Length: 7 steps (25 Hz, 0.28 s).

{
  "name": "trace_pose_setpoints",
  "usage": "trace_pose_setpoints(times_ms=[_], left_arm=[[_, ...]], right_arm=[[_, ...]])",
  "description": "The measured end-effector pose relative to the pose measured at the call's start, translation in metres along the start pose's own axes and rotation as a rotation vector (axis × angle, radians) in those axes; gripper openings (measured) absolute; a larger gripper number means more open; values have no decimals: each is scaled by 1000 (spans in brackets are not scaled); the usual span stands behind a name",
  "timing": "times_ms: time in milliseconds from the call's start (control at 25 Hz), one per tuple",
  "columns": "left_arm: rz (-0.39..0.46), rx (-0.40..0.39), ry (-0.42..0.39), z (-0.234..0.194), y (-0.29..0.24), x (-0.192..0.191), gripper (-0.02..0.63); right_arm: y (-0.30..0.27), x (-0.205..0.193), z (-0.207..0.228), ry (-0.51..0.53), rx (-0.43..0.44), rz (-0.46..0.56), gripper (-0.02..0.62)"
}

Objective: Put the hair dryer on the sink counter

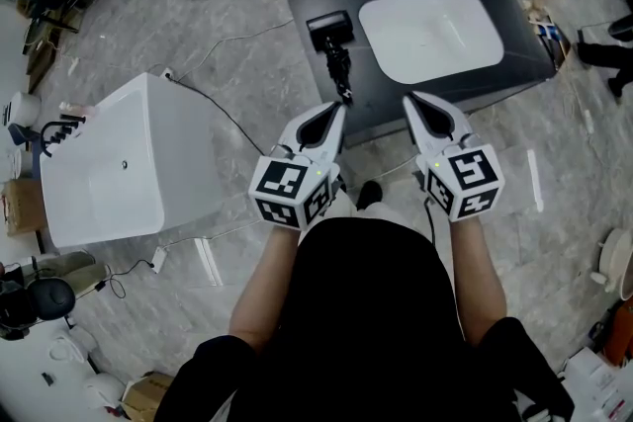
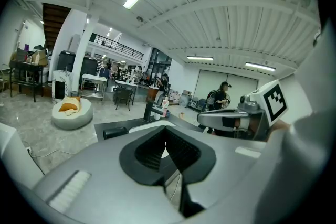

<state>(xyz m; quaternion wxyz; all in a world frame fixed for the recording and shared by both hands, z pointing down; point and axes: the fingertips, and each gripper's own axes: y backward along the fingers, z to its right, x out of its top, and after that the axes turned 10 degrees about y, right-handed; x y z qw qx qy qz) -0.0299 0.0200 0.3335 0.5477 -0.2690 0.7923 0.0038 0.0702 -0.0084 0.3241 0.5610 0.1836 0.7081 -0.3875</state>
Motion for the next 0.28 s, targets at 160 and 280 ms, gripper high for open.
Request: trace_pose_setpoints(times_ms=[160, 280], left_arm=[[-3, -3, -2, 4, -1, -1, -2], [-6, -1, -2, 5, -2, -2, -2]], right_arm=[[2, 0, 1, -3, 3, 1, 9], [3, 1, 1, 0, 6, 3, 9]])
